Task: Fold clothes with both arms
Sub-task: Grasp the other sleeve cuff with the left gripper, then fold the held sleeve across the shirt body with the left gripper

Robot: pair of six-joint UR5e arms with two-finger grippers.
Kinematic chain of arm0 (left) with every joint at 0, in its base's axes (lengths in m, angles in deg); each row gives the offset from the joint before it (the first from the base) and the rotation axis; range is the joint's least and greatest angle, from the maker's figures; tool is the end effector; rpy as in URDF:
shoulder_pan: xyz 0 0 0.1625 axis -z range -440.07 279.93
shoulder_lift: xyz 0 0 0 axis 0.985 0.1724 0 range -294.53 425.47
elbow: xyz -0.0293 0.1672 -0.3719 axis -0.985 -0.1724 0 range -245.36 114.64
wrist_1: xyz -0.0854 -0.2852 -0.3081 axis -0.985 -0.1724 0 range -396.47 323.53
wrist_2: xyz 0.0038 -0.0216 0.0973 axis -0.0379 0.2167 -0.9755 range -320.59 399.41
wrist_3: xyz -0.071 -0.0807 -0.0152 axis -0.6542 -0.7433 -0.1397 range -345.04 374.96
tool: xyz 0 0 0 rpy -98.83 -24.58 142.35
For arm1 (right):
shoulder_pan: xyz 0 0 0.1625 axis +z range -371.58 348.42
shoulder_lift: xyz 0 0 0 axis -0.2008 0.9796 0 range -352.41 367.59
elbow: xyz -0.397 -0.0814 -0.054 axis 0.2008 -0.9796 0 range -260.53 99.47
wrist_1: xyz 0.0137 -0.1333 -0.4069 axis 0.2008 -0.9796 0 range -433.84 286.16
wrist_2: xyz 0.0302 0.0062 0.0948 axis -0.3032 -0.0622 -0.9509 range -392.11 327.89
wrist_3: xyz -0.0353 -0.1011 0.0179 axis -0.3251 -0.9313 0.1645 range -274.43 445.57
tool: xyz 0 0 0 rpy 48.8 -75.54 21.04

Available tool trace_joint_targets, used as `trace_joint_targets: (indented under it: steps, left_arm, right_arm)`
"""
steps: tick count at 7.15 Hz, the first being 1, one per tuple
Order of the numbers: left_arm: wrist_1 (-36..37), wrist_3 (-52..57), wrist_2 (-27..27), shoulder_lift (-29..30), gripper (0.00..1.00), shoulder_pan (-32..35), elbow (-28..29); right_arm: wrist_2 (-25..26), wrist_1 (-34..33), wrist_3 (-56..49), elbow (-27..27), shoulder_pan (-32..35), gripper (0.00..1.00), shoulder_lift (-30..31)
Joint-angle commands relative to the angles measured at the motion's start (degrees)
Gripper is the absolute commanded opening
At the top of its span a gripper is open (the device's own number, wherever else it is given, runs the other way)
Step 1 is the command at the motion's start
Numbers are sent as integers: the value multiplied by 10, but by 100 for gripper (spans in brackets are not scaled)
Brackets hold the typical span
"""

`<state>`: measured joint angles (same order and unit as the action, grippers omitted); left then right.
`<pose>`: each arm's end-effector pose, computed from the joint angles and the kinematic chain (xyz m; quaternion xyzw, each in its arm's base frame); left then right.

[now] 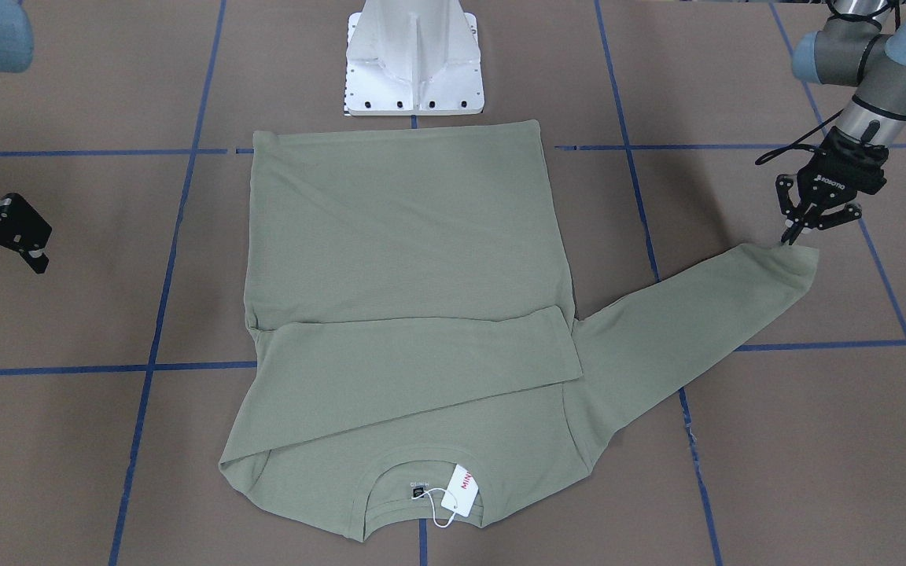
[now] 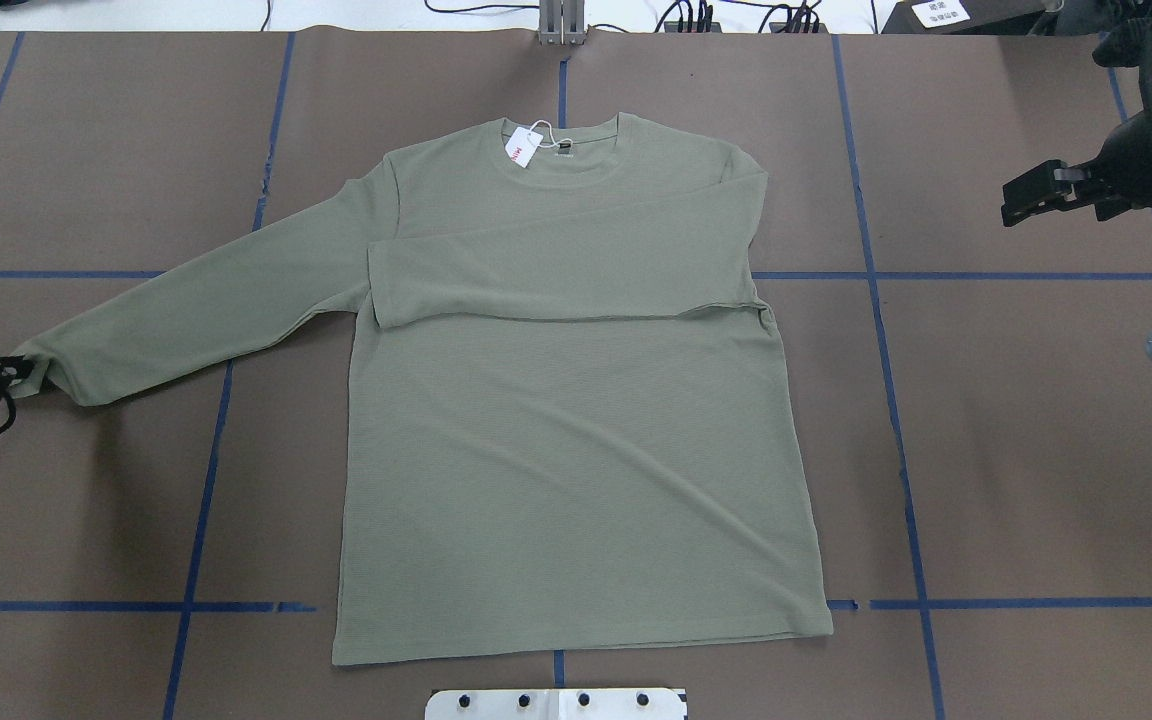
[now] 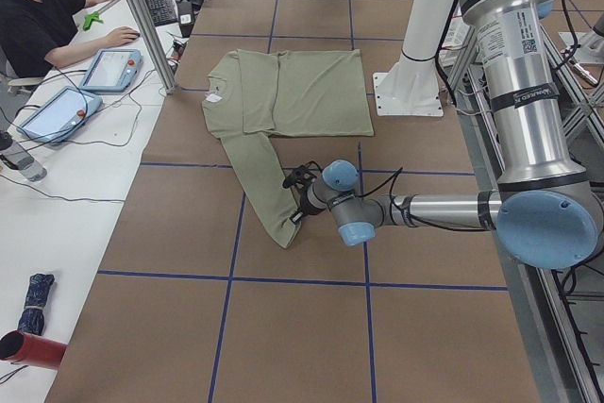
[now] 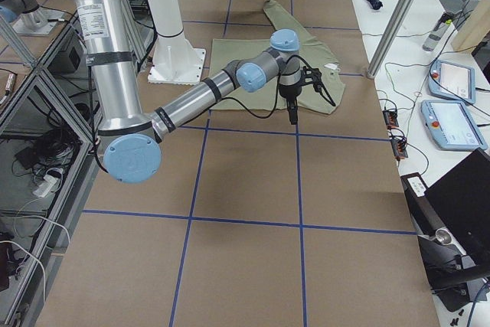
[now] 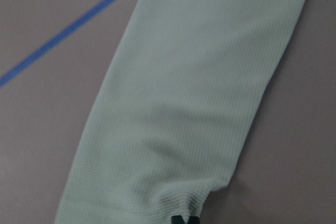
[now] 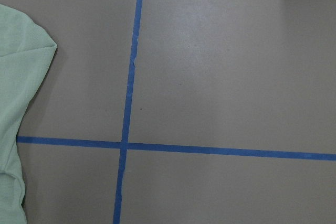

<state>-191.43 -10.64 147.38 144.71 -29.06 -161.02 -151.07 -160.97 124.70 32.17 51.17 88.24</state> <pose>0.2172 -0.4271 0.5659 0.3444 0.3777 0.1771 0.8410 -0.1789 -0.5238 0.3706 0.1126 -0.3587 0.0209 0.9264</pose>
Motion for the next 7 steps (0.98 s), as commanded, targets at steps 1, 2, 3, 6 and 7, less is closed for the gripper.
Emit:
trace_joint_targets:
  steps: [1,2,3,6,7]
  left_arm:
    - [72,-72,8,119,0,41,-3]
    - [150,-96,8,197,0,43,-4]
    - [231,-138,7,284,0,41,-1]
    - [340,-277,3,433,0,9,8]
    - [343,-321,1,481,0,-9,31]
  right_arm:
    - [4,0,0,-4,0,100,2]
    - [5,0,1,-5,0,100,13]
    - [5,0,1,-6,0,100,13]
    - [5,0,1,-6,-1,100,12]
    - [5,0,1,-7,-1,100,11]
